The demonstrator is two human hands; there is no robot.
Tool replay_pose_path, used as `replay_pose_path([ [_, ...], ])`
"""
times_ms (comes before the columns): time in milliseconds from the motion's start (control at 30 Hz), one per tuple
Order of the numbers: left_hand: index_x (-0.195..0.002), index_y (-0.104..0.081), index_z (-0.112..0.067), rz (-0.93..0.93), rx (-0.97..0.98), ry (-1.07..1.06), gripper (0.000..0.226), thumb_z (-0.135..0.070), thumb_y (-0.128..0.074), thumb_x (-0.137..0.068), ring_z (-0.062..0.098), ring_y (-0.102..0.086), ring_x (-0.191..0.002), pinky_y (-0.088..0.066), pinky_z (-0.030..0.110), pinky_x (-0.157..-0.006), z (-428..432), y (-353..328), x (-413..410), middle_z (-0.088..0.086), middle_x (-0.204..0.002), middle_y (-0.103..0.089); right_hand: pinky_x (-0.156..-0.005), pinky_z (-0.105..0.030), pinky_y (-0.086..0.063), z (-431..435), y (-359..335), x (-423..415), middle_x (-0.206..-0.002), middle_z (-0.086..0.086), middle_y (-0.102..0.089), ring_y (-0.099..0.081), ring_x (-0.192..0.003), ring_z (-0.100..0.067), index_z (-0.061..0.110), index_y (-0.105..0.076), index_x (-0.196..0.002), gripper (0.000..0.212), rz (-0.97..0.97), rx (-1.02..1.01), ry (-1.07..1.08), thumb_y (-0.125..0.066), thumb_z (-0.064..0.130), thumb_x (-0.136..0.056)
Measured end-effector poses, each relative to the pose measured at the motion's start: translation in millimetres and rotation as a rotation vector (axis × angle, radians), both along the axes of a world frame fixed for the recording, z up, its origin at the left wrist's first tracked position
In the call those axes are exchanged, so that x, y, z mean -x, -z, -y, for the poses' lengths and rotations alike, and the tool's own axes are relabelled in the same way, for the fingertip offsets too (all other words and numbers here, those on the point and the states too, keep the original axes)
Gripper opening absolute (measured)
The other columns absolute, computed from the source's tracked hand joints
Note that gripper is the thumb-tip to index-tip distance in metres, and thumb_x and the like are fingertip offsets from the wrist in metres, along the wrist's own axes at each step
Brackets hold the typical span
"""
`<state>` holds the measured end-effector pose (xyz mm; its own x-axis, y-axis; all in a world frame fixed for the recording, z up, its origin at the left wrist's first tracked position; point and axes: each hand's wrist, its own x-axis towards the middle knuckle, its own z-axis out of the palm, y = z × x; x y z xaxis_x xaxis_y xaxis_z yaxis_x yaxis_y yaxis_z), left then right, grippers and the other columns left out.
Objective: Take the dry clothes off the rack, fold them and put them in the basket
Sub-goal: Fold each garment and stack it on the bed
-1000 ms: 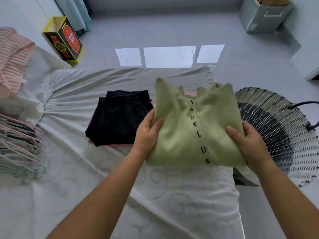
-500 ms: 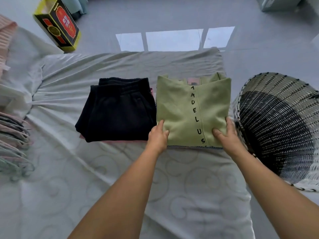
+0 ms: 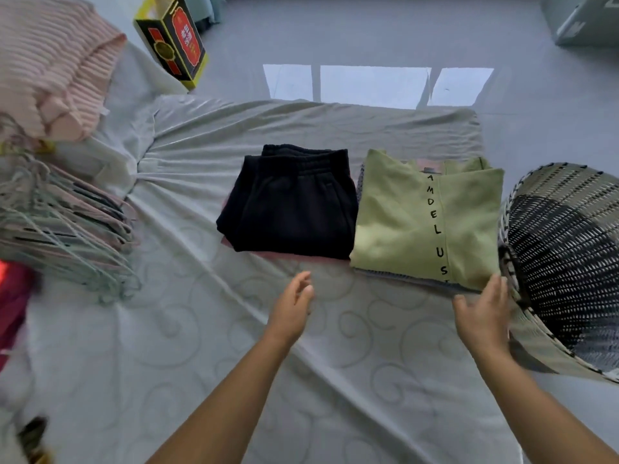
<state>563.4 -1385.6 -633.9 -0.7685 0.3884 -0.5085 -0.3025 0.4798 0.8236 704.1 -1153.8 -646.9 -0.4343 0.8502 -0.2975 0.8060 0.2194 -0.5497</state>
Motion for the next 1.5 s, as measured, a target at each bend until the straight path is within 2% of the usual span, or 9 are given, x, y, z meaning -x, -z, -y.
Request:
replay_pose_path([
  [267, -0.091, -0.053, -0.029, -0.048, 0.193, -0.286, 0.018, -0.011, -0.048, -0.095, 0.019, -0.059, -0.089, -0.048, 0.027, -0.074, 245, -6, 4, -0.003, -0.091, -0.061, -0.115, -0.042, -0.022, 214, 9, 19, -0.151, -0.011, -0.029, -0.028, -0.139, -0.027, 0.006, -0.032, -0.143, 0.052, -0.048, 0.293, -0.340, -0.049, 0.004, -0.093],
  [367, -0.100, -0.057, -0.017, -0.147, 0.390, -0.304, 0.009, -0.012, -0.052, -0.094, 0.023, -0.056, -0.101, -0.043, 0.027, -0.084, 340, -9, 31, 0.003, -0.101, -0.057, -0.112, -0.047, -0.030, 307, 20, 45, -0.145, -0.014, -0.038, -0.039, -0.132, -0.032, 0.002, -0.041, -0.137, 0.047, -0.077, 0.391, -0.345, -0.050, -0.002, -0.091],
  [533, -0.118, -0.055, 0.001, -0.455, 0.846, -0.234, 0.053, -0.036, -0.061, -0.081, 0.040, -0.047, -0.117, -0.036, 0.047, -0.095, 492, -18, 99, 0.020, -0.123, -0.053, -0.111, -0.040, -0.028, 443, 32, 94, -0.141, -0.018, -0.044, -0.041, -0.131, -0.032, -0.003, -0.047, -0.131, 0.043, -0.061, 0.467, -0.391, -0.053, -0.004, -0.089],
  [700, -0.148, -0.019, -0.024, -0.242, 1.081, 0.053, 0.099, -0.059, -0.068, -0.070, 0.032, -0.032, -0.131, -0.035, 0.045, -0.100, 582, -10, 156, 0.010, -0.147, -0.029, -0.113, -0.032, -0.022, 528, 32, 134, -0.147, -0.006, -0.037, -0.032, -0.137, -0.019, 0.007, -0.046, -0.135, 0.042, -0.049, 0.501, -0.429, -0.048, 0.005, -0.094],
  [800, -0.143, -0.029, -0.020, -0.294, 1.200, 0.108, 0.084, -0.052, -0.067, -0.076, 0.029, -0.036, -0.126, -0.038, 0.041, -0.096, 589, 2, 156, 0.009, -0.138, -0.037, -0.115, -0.033, -0.020, 551, 29, 143, -0.150, -0.002, -0.031, -0.028, -0.138, -0.017, 0.009, -0.045, -0.136, 0.041, -0.016, 0.514, -0.426, -0.047, 0.009, -0.095],
  [1067, -0.076, -0.053, -0.016, -0.401, 0.715, -0.280, 0.040, -0.055, -0.057, -0.083, 0.027, -0.058, -0.077, -0.048, 0.039, -0.068, 623, 8, 172, 0.007, -0.080, -0.060, -0.107, -0.025, -0.022, 541, 28, 150, -0.146, -0.005, -0.040, -0.034, -0.136, -0.019, 0.003, -0.056, -0.126, 0.033, 0.056, 0.494, -0.471, -0.048, 0.008, -0.095],
  [1233, -0.087, -0.059, -0.006, -0.261, 0.699, -0.172, 0.012, -0.018, -0.056, -0.089, 0.024, -0.058, -0.083, -0.036, 0.028, -0.068, 611, -5, 182, 0.006, -0.083, -0.060, -0.108, -0.031, -0.028, 558, 4, 157, -0.140, -0.002, -0.047, -0.040, -0.131, -0.017, 0.010, -0.058, -0.124, 0.030, -0.050, 0.595, -0.291, -0.046, 0.015, -0.097],
  [1367, -0.072, -0.062, -0.015, -0.050, 0.188, -0.229, 0.020, 0.002, -0.062, -0.083, -0.003, -0.051, -0.057, -0.039, 0.020, -0.063, 558, -38, 161, -0.017, -0.057, -0.061, -0.097, -0.030, -0.038, 586, -18, 161, -0.126, 0.002, -0.058, -0.054, -0.110, -0.012, 0.017, -0.060, -0.118, 0.027, -0.169, 0.841, -0.228, -0.046, 0.026, -0.096],
  [1500, -0.079, -0.060, -0.005, 0.127, -0.186, -0.164, 0.008, -0.004, -0.068, -0.082, 0.006, -0.045, -0.046, -0.038, 0.017, -0.047, 489, -61, 108, -0.005, -0.056, -0.054, -0.089, -0.037, -0.050, 593, -36, 172, -0.115, -0.013, -0.067, -0.062, -0.108, -0.023, 0.005, -0.059, -0.118, 0.061, -0.377, 1.333, 0.022, -0.050, 0.052, -0.078],
])
